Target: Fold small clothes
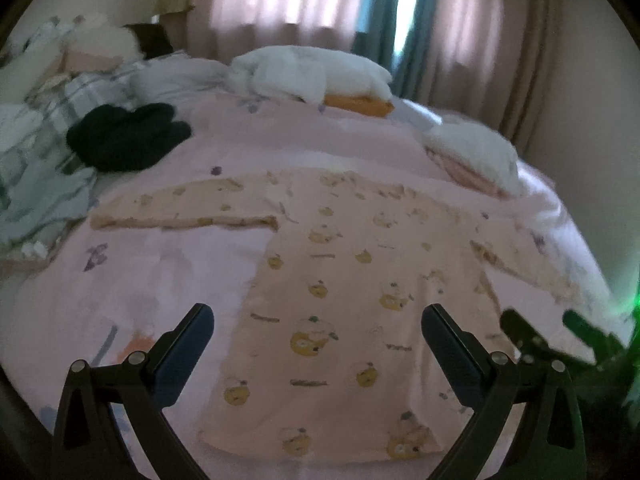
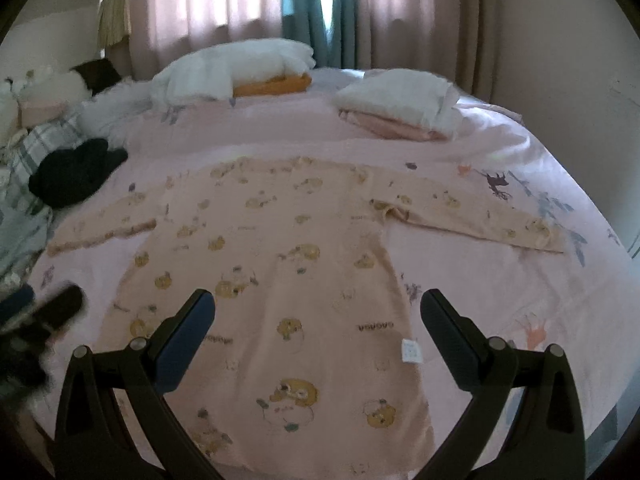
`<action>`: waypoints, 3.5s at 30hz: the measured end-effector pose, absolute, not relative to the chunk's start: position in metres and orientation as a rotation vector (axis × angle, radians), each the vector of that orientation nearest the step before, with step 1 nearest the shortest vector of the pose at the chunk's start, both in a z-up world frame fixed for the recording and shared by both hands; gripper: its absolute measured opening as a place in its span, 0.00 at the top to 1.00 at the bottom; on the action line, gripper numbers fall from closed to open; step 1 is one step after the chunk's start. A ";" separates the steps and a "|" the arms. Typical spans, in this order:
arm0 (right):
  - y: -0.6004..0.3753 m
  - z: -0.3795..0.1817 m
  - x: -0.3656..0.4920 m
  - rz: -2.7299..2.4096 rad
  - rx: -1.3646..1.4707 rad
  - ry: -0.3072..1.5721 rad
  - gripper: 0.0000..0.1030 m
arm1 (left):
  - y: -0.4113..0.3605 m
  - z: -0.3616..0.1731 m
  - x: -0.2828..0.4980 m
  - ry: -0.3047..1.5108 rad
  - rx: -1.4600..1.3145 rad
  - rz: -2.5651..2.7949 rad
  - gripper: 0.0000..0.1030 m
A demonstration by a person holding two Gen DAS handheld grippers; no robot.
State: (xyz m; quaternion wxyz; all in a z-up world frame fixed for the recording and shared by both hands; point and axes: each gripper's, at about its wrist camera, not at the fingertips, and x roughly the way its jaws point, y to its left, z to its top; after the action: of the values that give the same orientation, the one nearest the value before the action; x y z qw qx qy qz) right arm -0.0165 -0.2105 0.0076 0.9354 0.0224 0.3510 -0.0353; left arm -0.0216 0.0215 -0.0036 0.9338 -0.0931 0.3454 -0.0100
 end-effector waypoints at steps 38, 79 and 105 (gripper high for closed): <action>-0.194 0.020 -0.037 -0.144 -0.005 0.687 0.00 | 0.033 0.004 -0.034 0.655 -0.193 -0.023 0.00; -0.360 0.044 -0.013 -0.061 0.437 0.759 0.00 | -0.002 -0.014 -0.018 0.694 -0.109 -0.050 0.00; -0.611 -0.087 0.059 -0.418 0.978 0.700 0.88 | -0.033 -0.069 0.043 0.784 -0.026 -0.080 0.00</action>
State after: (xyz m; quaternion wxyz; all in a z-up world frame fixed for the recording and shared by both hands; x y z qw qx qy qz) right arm 0.0585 -0.6115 -0.0875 0.8043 0.4565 0.3267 -0.1952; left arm 0.0425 -0.0326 -0.0690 0.9232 -0.0128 0.3821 -0.0391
